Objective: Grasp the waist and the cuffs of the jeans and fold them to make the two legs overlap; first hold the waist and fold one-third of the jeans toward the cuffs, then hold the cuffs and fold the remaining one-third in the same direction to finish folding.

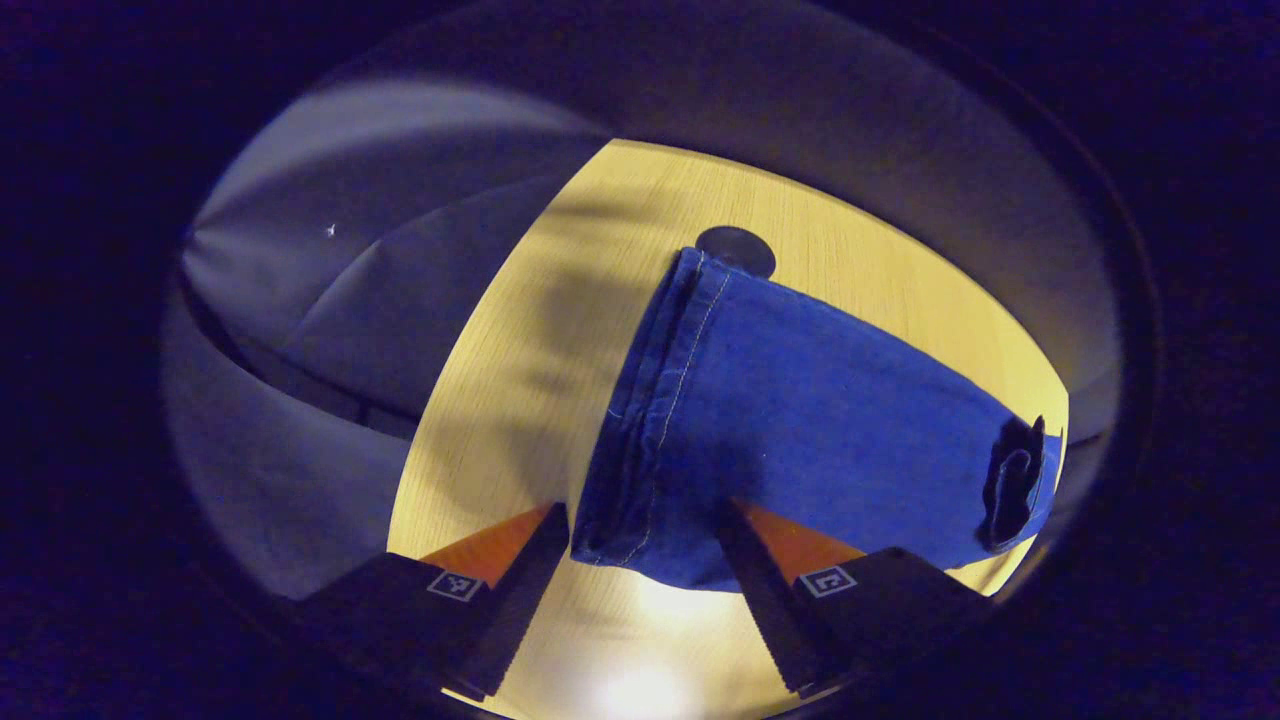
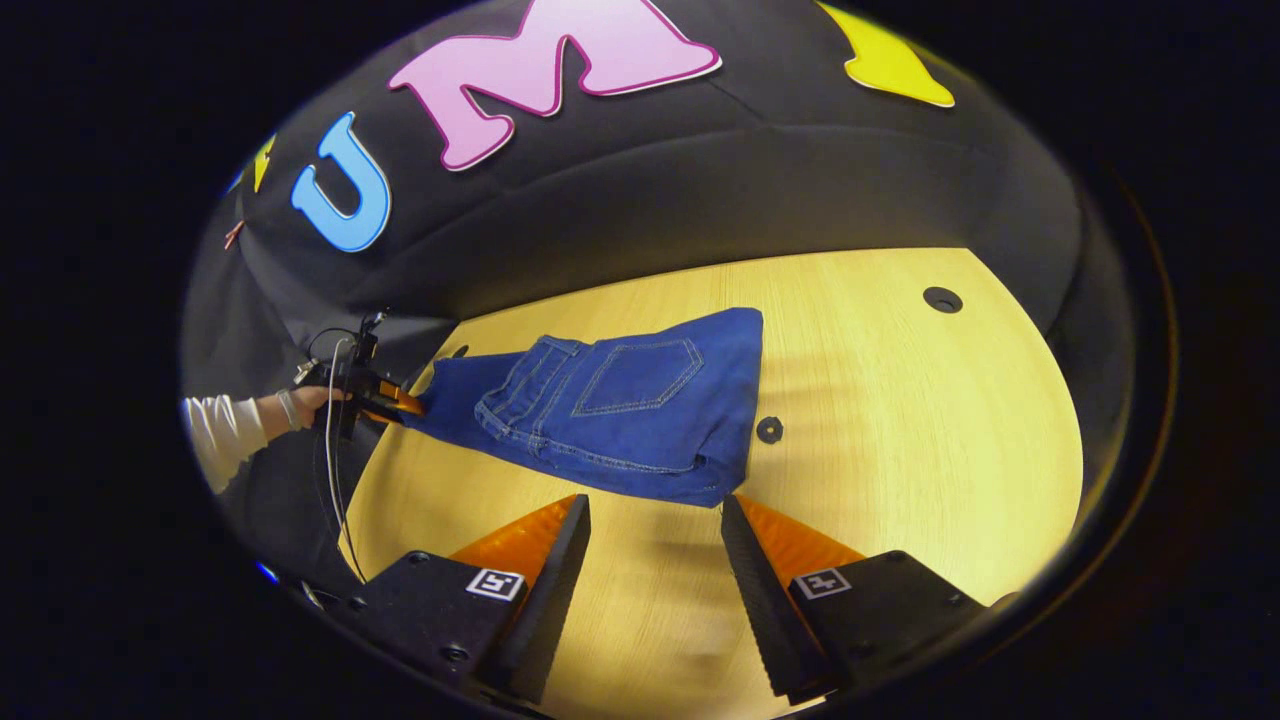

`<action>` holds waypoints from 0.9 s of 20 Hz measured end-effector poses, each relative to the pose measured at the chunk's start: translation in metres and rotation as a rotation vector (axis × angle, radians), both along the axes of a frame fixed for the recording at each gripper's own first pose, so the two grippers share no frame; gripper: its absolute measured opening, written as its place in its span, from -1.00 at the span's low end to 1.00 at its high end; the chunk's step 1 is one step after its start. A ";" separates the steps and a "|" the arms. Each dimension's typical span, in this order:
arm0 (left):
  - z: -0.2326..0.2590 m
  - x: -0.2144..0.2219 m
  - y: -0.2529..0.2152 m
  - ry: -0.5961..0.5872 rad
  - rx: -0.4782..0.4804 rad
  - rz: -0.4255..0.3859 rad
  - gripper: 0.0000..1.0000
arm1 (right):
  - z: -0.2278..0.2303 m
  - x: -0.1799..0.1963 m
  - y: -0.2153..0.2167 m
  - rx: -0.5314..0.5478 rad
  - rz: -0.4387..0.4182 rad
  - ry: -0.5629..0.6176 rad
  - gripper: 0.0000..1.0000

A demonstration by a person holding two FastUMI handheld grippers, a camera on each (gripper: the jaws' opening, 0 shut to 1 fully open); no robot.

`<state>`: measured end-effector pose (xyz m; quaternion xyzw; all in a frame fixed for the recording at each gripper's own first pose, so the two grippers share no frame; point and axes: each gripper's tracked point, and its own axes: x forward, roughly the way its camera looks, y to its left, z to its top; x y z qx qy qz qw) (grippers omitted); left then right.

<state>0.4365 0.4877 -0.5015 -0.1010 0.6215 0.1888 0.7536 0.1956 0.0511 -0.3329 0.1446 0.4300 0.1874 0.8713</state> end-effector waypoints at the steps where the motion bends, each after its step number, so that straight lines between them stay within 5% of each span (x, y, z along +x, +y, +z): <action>1: -0.002 0.000 -0.001 0.001 0.004 -0.038 1.00 | -0.001 -0.001 0.001 0.004 0.003 0.006 0.65; 7: 0.001 0.002 -0.004 -0.011 -0.001 -0.037 0.94 | 0.009 0.002 -0.007 0.014 -0.016 -0.013 0.65; 12: 0.001 0.014 -0.017 -0.043 0.011 -0.012 -0.50 | 0.020 0.007 -0.017 0.015 -0.042 -0.034 0.65; 16: 0.020 0.030 -0.030 -0.133 0.024 0.013 -0.73 | 0.040 0.015 -0.030 0.032 -0.082 -0.068 0.64; 18: 0.048 0.043 -0.045 -0.215 0.009 -0.037 -0.85 | 0.047 0.018 -0.036 0.036 -0.094 -0.081 0.63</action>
